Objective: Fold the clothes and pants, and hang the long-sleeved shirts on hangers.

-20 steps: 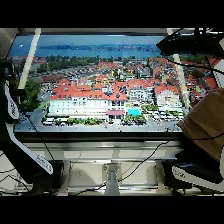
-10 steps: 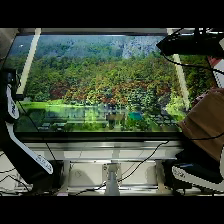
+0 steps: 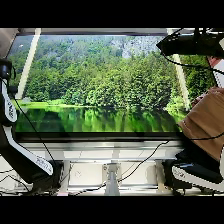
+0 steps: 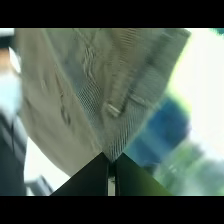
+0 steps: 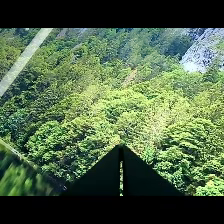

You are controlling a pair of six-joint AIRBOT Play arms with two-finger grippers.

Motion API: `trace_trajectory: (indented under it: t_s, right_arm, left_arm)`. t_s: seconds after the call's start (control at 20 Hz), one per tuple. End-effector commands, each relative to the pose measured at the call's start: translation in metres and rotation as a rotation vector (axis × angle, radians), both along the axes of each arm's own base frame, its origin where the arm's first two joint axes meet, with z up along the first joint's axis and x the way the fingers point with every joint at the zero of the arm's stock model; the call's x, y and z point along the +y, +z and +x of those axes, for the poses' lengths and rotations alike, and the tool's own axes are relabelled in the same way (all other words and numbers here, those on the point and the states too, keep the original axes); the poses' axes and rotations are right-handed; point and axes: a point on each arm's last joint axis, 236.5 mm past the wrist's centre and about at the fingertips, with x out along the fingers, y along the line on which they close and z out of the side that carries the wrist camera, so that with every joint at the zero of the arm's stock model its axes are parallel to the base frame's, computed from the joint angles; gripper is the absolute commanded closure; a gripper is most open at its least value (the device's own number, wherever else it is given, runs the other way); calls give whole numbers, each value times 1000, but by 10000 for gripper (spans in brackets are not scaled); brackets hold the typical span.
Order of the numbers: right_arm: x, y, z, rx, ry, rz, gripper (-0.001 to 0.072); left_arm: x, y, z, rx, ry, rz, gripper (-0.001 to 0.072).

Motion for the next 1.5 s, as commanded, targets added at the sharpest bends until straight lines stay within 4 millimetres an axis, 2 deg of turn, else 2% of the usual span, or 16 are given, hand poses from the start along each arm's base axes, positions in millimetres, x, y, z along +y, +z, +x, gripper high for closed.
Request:
trace_trajectory:
  t_s: [0.0, 0.1, 0.15, 0.25, 0.3, 0.4, 0.55, 0.65, 0.75, 0.8, 0.9, 1.0, 1.1, 1.2, 1.3, 1.45]
  right_arm:
    - [-1, 6, 5, -30, -13, 9, 675]
    - [-1, 10, 9, -48, -21, 14, 675]
    - [-1, 10, 9, -48, -21, 14, 675]
    - [-1, 10, 9, -48, -21, 14, 675]
    - [-2, 10, 9, -51, -23, 16, 675]
    - [1, 19, 12, -79, -29, 46, 675]
    - [3, 22, 5, -73, -17, 48, 675]
    - [2, 27, 2, -81, -17, 46, 675]
    - [2, 29, -3, -81, -11, 42, 675]
    - [2, 31, -4, -85, -11, 42, 675]
    - [-2, 32, -7, -90, -16, 22, 676]
    - [-8, 31, -12, -88, -23, -17, 675]
    - [-14, 36, -16, -104, -35, -46, 675]
    - [-16, 43, -20, -122, -38, -50, 675]
    - [-16, 46, -23, -126, -38, -50, 675]
    - [-15, 45, -24, -120, -34, -50, 675]
  left_arm:
    - [-42, 95, 58, -279, -227, 93, 684]
    - [-81, 143, 77, -403, -336, 117, 684]
    - [-105, 160, 83, -460, -382, 96, 684]
    - [-160, 180, 93, -550, -473, 16, 684]
    - [-189, 186, 96, -581, -520, -27, 684]
    - [-260, 194, 103, -639, -635, -141, 684]
    - [-386, 203, 105, -724, -847, -347, 685]
    - [-465, 208, 94, -758, -982, -463, 685]
    - [-522, 210, 74, -738, -1113, -496, 685]
    - [-543, 210, 64, -723, -1170, -499, 685]
    - [-570, 211, 49, -711, -1233, -503, 685]
    - [-579, 214, 39, -697, -1263, -483, 685]
    - [-574, 224, 25, -683, -1270, -456, 685]
    - [-570, 242, 10, -706, -1276, -462, 685]
    - [-562, 254, 3, -721, -1270, -465, 684]
    - [-544, 242, 1, -656, -1226, -429, 684]
